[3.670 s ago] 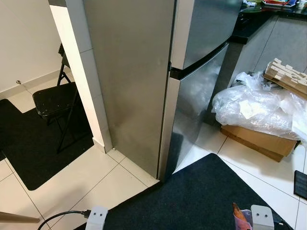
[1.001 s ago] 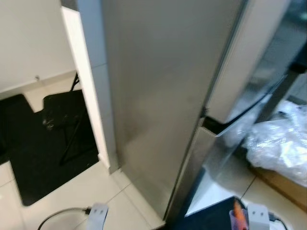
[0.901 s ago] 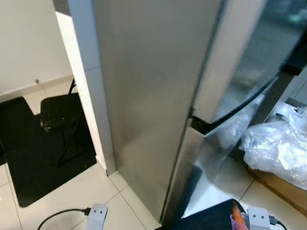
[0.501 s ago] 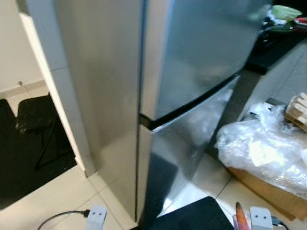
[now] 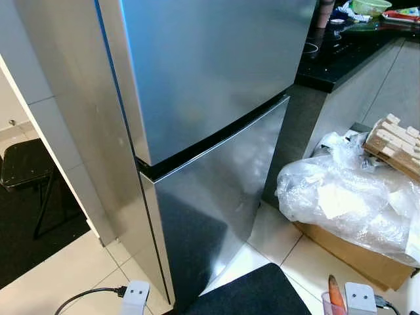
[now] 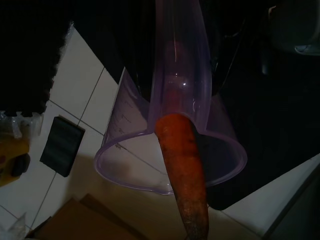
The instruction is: Restocking fridge
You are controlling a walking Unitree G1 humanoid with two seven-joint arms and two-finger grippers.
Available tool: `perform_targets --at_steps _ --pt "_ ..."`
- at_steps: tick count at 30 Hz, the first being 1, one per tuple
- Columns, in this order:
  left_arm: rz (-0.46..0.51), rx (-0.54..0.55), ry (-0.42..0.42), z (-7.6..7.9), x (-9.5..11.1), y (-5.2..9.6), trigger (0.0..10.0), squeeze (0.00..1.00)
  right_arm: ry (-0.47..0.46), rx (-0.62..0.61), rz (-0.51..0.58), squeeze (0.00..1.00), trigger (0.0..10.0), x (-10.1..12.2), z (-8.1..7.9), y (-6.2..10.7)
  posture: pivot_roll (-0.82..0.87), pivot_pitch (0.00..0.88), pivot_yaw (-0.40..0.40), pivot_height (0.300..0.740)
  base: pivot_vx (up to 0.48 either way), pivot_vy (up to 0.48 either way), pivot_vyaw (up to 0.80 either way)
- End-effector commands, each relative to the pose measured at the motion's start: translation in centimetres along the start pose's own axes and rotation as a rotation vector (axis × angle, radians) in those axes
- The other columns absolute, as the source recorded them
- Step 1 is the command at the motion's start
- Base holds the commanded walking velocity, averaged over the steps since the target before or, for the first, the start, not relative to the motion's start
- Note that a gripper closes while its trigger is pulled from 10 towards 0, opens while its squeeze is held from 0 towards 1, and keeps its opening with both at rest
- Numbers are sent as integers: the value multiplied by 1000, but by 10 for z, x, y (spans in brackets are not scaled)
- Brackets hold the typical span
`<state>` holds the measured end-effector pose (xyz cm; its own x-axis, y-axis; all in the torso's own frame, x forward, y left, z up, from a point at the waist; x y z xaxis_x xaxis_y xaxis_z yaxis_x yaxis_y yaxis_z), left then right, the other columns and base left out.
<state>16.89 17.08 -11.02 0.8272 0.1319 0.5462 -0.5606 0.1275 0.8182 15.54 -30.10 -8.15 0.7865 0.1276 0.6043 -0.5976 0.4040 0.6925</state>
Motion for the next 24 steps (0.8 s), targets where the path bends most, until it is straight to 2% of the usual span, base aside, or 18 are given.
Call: perform_targets --at_steps 1,4,6,14,16,21,24 --pt "38 34 28 -9 7 1 10000 0 -3 -3 19 0 10000 5 0 -1 53 0 -5 740 0 0 0" --pt "81 46 44 -14 16 2 10000 0 -3 -3 20 0 10000 6 1 -1 54 0 -6 740 0 0 0" --pt "171 40 109 -22 36 3 10000 0 -3 -3 20 0 10000 5 1 -1 54 0 -6 740 0 0 0" --pt "261 10 153 -31 56 7 10000 0 -3 -2 17 0 10000 5 1 -1 52 0 -3 740 0 0 0" --pt "335 -50 180 -39 73 12 10000 0 -4 -3 14 0 10000 3 2 -1 56 0 0 740 0 0 0" --pt "384 -92 195 -43 85 16 10000 0 -5 -4 11 0 10000 3 2 -1 56 0 0 740 0 0 0" --pt "506 -283 138 -44 119 29 10000 0 -6 -1 11 0 10000 3 1 -1 58 0 1 740 0 0 0"
Point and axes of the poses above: a point about 5 cm out from each wrist's last joint towards the gripper, its own y axis pointing back from the gripper into the wrist, its own x axis along the axis of the wrist's last joint, z = x × y, the point moved 2 cm from there along -y, pointing out of the wrist towards the gripper, and after that the axes turned 11 degrees about y, right-handed, at the moved point
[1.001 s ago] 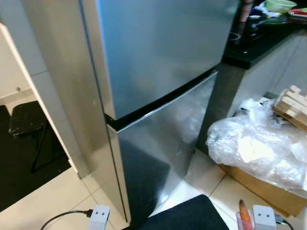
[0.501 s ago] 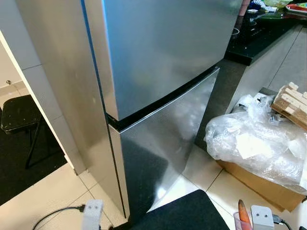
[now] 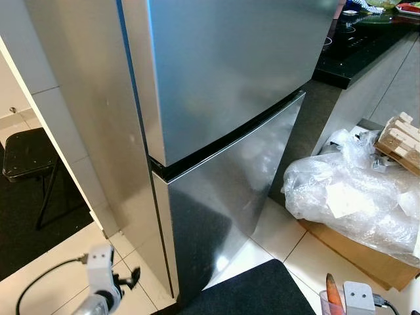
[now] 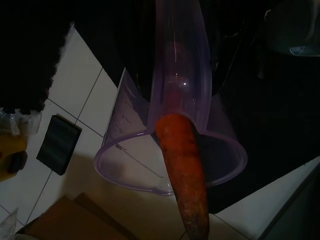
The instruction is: Restocking fridge
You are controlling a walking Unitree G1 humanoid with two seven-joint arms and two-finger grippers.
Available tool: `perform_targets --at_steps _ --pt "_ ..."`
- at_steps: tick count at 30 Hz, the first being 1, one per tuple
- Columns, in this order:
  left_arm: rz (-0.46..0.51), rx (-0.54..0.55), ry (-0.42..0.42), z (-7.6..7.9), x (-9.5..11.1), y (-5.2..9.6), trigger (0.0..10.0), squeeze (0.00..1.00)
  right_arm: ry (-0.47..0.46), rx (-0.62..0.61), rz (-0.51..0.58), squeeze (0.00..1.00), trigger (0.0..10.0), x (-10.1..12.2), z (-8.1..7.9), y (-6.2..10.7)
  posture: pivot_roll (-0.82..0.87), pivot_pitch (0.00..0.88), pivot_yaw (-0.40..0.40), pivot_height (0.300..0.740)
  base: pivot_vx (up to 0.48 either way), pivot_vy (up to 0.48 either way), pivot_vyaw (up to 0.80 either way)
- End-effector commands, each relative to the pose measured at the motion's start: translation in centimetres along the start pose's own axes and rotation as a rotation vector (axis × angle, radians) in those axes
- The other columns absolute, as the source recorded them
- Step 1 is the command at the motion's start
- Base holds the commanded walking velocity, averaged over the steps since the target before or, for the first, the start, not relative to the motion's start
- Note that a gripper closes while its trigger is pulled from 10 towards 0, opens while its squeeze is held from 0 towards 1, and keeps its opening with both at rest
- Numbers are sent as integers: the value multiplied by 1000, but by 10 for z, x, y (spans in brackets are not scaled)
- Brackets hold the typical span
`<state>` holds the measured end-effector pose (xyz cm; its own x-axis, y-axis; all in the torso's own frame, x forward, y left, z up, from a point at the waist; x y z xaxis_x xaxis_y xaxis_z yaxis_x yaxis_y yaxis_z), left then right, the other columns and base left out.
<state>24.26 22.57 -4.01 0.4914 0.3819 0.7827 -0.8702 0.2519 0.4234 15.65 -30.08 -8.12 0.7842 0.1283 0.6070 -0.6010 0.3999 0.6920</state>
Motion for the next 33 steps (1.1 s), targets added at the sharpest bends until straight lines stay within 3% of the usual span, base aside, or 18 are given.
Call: perform_targets --at_steps 1,2,8,9,10,17,24,30,33 --pt "95 -136 -54 2 36 0 10000 0 -5 -5 8 0 10000 1 1 0 58 0 1 740 0 0 0" --pt "95 -136 -54 2 36 0 10000 0 -5 -5 8 0 10000 1 1 0 58 0 1 740 0 0 0" --pt "202 -438 -133 26 86 -1 10000 0 -6 -8 7 0 10000 1 3 0 62 0 2 740 0 0 0" --pt "202 -438 -133 26 86 -1 10000 0 -6 -8 7 0 10000 1 3 0 62 0 2 740 0 0 0" --pt "211 -508 -160 33 94 0 10000 0 -7 -9 6 0 10000 1 3 0 60 0 3 740 0 0 0" --pt "278 -648 -232 53 117 3 10000 0 -7 -11 4 0 10000 0 4 0 62 0 2 740 0 0 0" --pt "322 -710 -254 66 128 3 10000 0 -4 -11 6 0 10000 1 6 -1 66 0 -4 740 0 0 0" --pt "318 -705 -251 69 125 1 10000 0 -6 -13 10 0 10000 3 6 -1 61 0 -1 740 0 0 0" --pt "292 -764 -242 81 119 0 10000 0 -5 -12 10 0 10000 3 6 -1 63 0 -2 740 0 0 0"
Point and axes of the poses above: a point about 5 cm out from each wrist's last joint towards the gripper, its own y axis pointing back from the gripper into the wrist, its own x axis along the axis of the wrist's last joint, z = x × y, the point moved 2 cm from there along -y, pointing out of the wrist towards the gripper, and after that the axes turned 11 degrees about y, right-handed, at the moved point
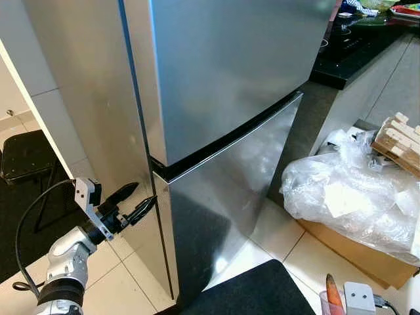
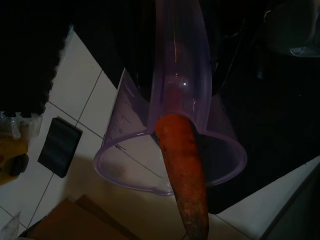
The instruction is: Restocking fridge
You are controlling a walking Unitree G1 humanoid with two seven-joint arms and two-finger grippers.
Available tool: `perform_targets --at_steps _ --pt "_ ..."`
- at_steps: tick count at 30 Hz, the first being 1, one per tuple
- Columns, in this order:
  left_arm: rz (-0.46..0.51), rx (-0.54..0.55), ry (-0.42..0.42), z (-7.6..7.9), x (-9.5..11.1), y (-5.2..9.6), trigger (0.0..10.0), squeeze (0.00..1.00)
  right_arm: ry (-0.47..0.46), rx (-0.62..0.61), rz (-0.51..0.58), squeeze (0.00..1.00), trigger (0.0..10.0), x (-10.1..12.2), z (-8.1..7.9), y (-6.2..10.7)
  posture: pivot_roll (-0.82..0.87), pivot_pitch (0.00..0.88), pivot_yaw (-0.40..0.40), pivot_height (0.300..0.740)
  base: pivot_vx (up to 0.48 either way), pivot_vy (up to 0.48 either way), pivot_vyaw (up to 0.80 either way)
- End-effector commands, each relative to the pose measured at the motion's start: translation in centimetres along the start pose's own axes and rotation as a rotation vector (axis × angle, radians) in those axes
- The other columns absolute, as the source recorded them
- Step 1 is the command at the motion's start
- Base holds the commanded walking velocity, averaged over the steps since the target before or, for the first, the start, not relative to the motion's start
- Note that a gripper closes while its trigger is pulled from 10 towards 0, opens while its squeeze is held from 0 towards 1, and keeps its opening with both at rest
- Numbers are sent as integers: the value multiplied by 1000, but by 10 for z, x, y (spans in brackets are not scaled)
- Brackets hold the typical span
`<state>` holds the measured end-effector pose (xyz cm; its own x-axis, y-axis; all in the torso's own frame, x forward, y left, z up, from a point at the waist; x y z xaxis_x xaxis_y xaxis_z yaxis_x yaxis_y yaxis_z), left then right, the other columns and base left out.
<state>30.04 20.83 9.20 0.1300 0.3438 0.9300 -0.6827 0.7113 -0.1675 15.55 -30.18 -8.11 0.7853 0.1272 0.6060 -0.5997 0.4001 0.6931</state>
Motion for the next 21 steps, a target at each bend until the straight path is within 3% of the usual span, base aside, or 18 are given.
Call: perform_targets --at_steps 1,8,21 --pt "-15 -47 27 9 -7 -7 10000 0 -4 -12 11 0 10000 4 5 -1 63 0 -2 740 0 0 0" --pt "-46 -132 56 25 -18 -20 10000 0 -5 -12 10 0 10000 3 4 -1 61 0 -1 740 0 0 0" --pt "-67 -136 29 28 -15 -27 10000 0 -4 -14 9 0 10000 3 5 -1 59 0 0 740 0 0 0"
Point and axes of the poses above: a point about 5 cm out from each wrist's last joint towards the gripper, its own y axis pointing back from the gripper into the wrist, its own x axis along the axis of the wrist's last joint, z = x × y, the point moved 2 cm from there along -y, pointing out of the wrist towards the gripper, and after that the axes turned 11 degrees about y, right-handed, at the moved point
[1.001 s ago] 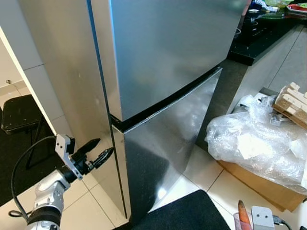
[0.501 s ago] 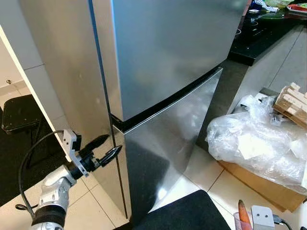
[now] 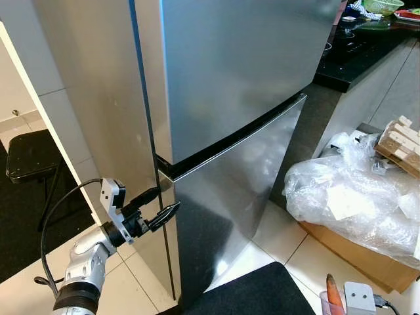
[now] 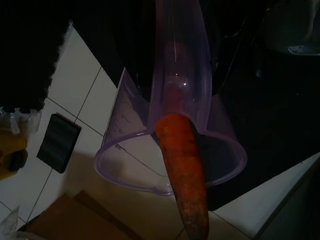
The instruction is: Restocking fridge
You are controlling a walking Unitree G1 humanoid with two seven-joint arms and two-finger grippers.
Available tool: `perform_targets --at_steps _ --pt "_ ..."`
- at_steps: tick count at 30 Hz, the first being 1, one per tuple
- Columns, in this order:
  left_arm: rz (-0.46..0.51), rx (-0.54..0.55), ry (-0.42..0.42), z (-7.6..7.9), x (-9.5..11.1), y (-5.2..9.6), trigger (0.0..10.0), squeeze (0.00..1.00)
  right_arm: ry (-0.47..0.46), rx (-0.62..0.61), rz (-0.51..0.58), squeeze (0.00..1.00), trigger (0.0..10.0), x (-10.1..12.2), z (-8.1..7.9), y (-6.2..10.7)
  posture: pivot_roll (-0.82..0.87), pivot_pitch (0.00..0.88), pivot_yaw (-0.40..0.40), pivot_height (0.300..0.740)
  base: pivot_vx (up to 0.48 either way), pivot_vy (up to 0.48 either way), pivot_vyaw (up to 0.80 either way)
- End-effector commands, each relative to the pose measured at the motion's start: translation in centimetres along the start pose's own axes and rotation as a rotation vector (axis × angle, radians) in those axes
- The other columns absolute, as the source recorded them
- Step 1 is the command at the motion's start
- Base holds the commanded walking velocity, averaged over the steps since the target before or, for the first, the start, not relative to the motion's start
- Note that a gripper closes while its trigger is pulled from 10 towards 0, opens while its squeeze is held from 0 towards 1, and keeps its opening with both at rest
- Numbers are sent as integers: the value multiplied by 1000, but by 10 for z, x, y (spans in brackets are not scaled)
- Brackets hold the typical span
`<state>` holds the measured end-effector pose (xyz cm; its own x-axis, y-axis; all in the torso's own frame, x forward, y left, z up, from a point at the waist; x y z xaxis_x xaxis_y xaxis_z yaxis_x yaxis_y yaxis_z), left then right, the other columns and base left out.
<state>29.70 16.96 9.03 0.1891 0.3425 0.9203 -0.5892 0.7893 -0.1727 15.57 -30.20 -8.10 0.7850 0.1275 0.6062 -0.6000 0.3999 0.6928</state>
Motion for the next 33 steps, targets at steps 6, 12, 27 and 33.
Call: perform_targets --at_steps 6,12,27,33 --pt "-74 -29 -31 4 -4 -4 10000 0 -4 -11 7 0 10000 2 5 0 59 0 1 740 0 0 0" --pt "-154 -93 -20 13 -15 -6 10000 0 -3 -10 8 0 10000 2 4 -1 59 0 3 740 0 0 0" --pt "-196 -157 6 24 -25 -11 10000 0 -10 -10 8 0 10000 2 2 0 58 0 10 740 0 0 0" --pt "-198 -181 16 29 -27 -14 10000 0 -12 -12 5 0 10000 0 2 0 57 0 10 740 0 0 0"
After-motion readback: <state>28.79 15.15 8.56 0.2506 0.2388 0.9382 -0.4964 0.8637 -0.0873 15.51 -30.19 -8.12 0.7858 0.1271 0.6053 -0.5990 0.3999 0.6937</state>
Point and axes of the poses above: a point about 5 cm out from each wrist's last joint towards the gripper, its own y axis pointing back from the gripper into the wrist, its own x axis along the axis of the wrist's last joint, z = x × y, the point moved 2 cm from there along -y, pointing out of the wrist towards the gripper, and after that the axes turned 11 degrees about y, right-handed, at the moved point
